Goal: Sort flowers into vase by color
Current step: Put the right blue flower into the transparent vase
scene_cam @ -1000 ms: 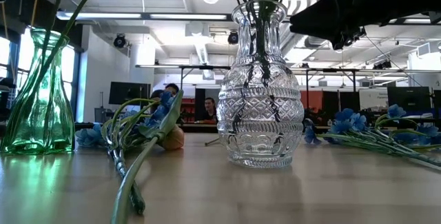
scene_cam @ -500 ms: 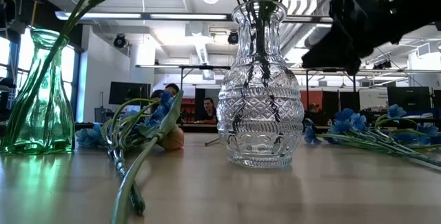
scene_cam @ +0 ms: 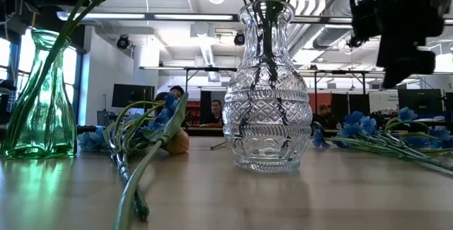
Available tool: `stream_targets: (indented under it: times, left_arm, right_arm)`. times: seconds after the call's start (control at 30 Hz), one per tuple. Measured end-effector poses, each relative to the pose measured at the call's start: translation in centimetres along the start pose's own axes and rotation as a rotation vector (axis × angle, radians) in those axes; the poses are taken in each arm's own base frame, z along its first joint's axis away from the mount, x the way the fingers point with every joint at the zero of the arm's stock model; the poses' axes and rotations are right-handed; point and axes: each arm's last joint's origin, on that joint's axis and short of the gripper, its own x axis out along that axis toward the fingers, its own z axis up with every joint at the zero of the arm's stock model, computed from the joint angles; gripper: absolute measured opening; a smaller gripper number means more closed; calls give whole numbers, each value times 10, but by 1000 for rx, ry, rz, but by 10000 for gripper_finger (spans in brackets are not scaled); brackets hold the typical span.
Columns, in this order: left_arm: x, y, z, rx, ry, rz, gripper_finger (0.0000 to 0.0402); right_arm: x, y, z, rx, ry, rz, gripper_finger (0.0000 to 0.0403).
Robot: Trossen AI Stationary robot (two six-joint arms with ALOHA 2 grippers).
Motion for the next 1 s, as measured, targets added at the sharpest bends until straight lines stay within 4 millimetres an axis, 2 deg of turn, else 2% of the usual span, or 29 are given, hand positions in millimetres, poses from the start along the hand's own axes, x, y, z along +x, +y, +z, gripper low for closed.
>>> stream_targets:
  times: [0.17, 0.33, 0.43, 0.7, 0.83, 1.0]
  left_arm:
    - [4, -10, -7, 59, 13, 21, 144]
    - [8, -19, -15, 120, 26, 41, 144]
    - [10, -23, -18, 145, 30, 49, 144]
    - [12, -26, -21, 171, 35, 57, 144]
    - [12, -27, -22, 170, 36, 58, 144]
    - [13, -29, -24, 182, 38, 63, 144]
  right_arm:
    - [13, 14, -25, 137, 12, -30, 224]
    - [44, 35, -45, 166, -26, -64, 224]
    - [64, 44, -50, 191, -6, -155, 224]
    - [95, 65, -38, 220, 9, -455, 224]
    - [104, 58, -33, 255, 55, -608, 214]
    - [115, 47, -32, 268, 101, -622, 182]
